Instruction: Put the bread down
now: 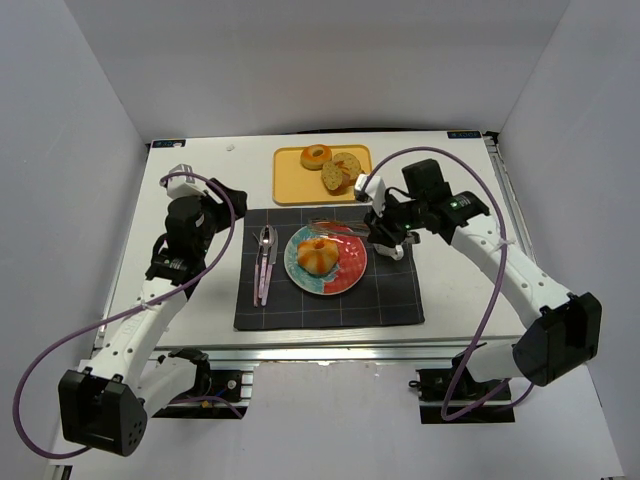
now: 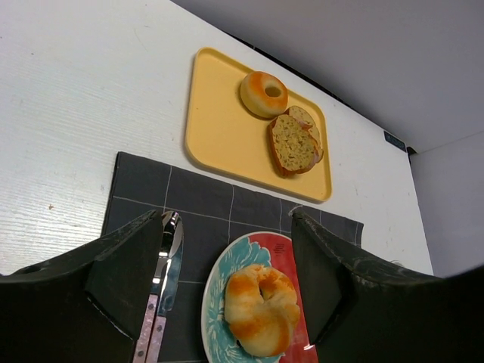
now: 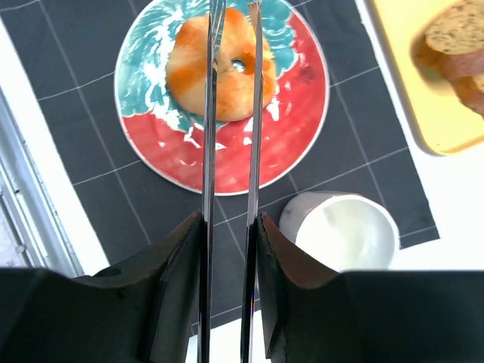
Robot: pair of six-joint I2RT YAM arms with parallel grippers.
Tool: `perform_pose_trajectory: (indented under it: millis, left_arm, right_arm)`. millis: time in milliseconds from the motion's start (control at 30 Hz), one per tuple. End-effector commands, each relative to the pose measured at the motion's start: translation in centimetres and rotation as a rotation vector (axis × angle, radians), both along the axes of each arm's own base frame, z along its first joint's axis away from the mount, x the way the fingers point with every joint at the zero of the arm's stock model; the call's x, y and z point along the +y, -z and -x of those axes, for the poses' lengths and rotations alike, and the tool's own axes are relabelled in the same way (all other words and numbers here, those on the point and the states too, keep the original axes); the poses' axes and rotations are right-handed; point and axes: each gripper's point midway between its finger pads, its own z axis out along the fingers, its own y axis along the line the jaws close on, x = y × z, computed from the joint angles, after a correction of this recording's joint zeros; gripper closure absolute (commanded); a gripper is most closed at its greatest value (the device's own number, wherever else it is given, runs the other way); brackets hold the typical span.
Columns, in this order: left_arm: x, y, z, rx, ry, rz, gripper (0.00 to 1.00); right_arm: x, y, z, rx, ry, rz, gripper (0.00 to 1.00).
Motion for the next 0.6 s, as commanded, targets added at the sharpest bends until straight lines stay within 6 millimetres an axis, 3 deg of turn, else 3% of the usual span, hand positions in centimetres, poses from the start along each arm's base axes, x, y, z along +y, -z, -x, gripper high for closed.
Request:
perform_pose_trajectory:
  millis: [0,133,200,233,267,333,367,400,433,500,533,567]
  left_arm:
    - [-0.3,0.3,0.0,0.002,0.017,0.011,0.22]
    - [-0.3,-0.1,-0.1,-0.007,0.017,0.012,0.23]
    - [-0.3,-0.1,-0.1,-0.006,0.017,0.01,0.24]
    - [-0.4,-0.1,-0.1,-0.007,0.022,0.011,0.25]
    - [-0.5,0.0,-0.1,-0.002,0.027,0.013,0.28]
    - [-0.7,-0.5,-0.4,-0.029,0.032,0.028,0.41]
    - [-0.9,-0.6,-0.6,-0.036,0.039,0.032,0.47]
    - [-1.1,-0.5,-0.6,-0.033,0.047,0.04,0.59]
    - [-1.3,-0.4,-0.8,-0.034,0.059,0.044,0.7]
    - [-1.6,-0.1,-0.9,-0.026,0.071,0.045,0.74]
    - [-1.7,-0.2,-1.0,-0.029,0.076,0.046,0.74]
    - [-1.9,-0.2,-1.1,-0.028,0.083,0.047,0.74]
  right_arm:
    - [0.4,-2.1,-0.1,-0.024,-0.006,-0.062,0.62]
    - [-0.1,-2.7,-1.2,-0.028,0.05,-0.093,0.66]
    - [-2.2,-3.9,-3.7,-0.004,0.168,-0.143,0.71]
    - [-2.9,-4.6,-4.9,-0.009,0.206,-0.18,0.79]
    - [-5.5,-5.1,-6.8,-0.01,0.303,-0.203,0.82]
    - [-8.2,-5.4,-8.7,-0.003,0.424,-0.229,0.93]
    - [-10.7,-5.6,-10.1,-0.026,0.507,-0.238,0.96]
    - [-12.1,-4.6,-10.4,-0.008,0.559,-0.232,0.99]
    - [-14.6,-3.1,-11.1,0.0,0.657,-0.213,1.0]
    - [-17.3,-2.7,-12.0,-0.017,0.757,-0.218,1.0]
    - [-19.1,-0.1,-11.7,0.011,0.849,-0.175,1.0]
    - [-21.3,0.4,-12.5,-0.026,0.933,-0.177,1.0]
